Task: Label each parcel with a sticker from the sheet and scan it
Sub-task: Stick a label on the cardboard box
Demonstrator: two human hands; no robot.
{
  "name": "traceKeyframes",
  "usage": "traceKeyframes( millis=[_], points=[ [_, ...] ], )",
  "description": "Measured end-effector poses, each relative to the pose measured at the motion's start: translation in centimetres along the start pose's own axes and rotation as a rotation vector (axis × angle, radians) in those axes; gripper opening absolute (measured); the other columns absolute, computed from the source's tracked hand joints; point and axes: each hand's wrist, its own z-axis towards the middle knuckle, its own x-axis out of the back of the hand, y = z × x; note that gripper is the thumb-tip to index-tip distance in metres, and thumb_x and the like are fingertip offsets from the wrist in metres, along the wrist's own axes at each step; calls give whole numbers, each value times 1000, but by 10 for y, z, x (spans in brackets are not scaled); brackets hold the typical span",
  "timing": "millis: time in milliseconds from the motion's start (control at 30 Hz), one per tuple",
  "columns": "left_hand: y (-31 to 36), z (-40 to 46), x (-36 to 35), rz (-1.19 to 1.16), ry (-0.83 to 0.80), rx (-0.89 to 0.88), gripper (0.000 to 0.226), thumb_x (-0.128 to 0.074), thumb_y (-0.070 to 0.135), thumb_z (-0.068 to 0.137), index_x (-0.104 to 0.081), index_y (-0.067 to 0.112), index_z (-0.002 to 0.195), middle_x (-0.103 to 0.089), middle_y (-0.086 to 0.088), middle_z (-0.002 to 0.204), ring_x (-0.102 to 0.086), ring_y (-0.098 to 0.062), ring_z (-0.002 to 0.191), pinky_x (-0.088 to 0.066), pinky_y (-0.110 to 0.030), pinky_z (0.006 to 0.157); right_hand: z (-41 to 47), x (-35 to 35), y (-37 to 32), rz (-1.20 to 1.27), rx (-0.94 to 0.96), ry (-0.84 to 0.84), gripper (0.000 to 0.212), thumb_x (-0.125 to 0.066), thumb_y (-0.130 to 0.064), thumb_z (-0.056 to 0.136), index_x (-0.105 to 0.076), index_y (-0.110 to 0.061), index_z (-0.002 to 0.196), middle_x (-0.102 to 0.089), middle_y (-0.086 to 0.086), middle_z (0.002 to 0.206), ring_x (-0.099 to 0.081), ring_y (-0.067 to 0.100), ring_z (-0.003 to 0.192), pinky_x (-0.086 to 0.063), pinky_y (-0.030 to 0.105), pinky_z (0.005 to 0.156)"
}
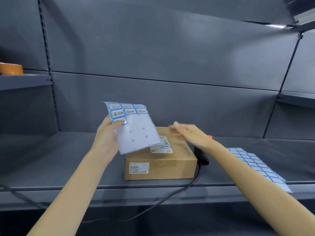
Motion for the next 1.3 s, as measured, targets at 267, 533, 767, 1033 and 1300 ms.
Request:
traceKeyframes(
  millis=[267,533,767,1033,1300],
  points=[
    [-41,-2,-84,380,-85,-4,38,-53,13,95,-48,21,132,-55,10,130,-56,-9,112,-48,-13,77,-9,31,6,379,-20,233,28,-65,-15,88,-62,-14,116,-74,2,103,-72,18,89,-57,30,71],
    [-61,20,-19,933,244,281,86,-55,47,91,-9,2,149,-31,-17,150,-37,-35,133,-37,-42,99,-64,143,138,104,-387,673,29,-69,-9,86,-61,-5,114,-66,20,111,-62,28,86,-52,38,78],
    [-80,23,-2,889,180,398,42,-71,52,77,-56,14,85,-59,2,82,-57,-25,87,-44,-35,79,-87,167,207,-459,-669,640,34,-66,-16,87,-61,-3,118,-65,21,115,-55,37,111,-43,37,86],
    [-89,9,5,665,203,248,31,-70,44,82,-58,21,98,-62,10,91,-56,-7,79,-38,-26,63,-72,124,200,-761,-640,696,38,-60,-10,88,-47,3,122,-48,27,125,-40,41,114,-32,42,92],
    [-98,-39,7,554,212,-145,46,-69,46,81,-52,47,124,-65,29,104,-60,10,94,-45,-21,80,-36,20,104,-78,-325,255,56,-38,-66,87,-61,-28,121,-58,-1,132,-46,22,128,-30,41,112]
  ],
)
